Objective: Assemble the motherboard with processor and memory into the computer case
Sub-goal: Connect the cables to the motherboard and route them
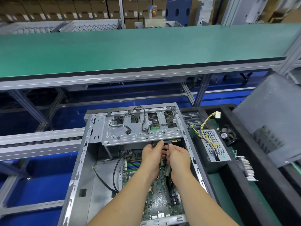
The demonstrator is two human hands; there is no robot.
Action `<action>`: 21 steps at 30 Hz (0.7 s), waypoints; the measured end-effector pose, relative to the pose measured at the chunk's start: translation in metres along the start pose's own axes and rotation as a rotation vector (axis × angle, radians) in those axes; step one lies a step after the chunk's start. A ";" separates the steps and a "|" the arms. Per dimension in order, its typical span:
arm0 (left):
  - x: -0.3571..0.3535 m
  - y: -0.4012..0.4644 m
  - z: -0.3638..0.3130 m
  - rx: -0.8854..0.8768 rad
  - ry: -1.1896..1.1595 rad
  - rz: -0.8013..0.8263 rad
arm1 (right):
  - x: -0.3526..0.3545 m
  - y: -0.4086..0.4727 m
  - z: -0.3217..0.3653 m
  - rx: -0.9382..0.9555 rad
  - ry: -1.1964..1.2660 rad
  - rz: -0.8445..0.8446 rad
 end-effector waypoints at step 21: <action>0.084 -0.024 -0.063 -0.385 0.236 -0.295 | -0.094 -0.035 0.076 1.029 -1.103 0.133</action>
Point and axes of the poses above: each hand's wrist, its own y-axis towards the middle knuckle, its own x-axis out of the back of the hand, z = x × y, the point moved 4 cm from there along y, towards the middle knuckle, and after that the axes turned 12 degrees about -z, right-handed, at the moved point
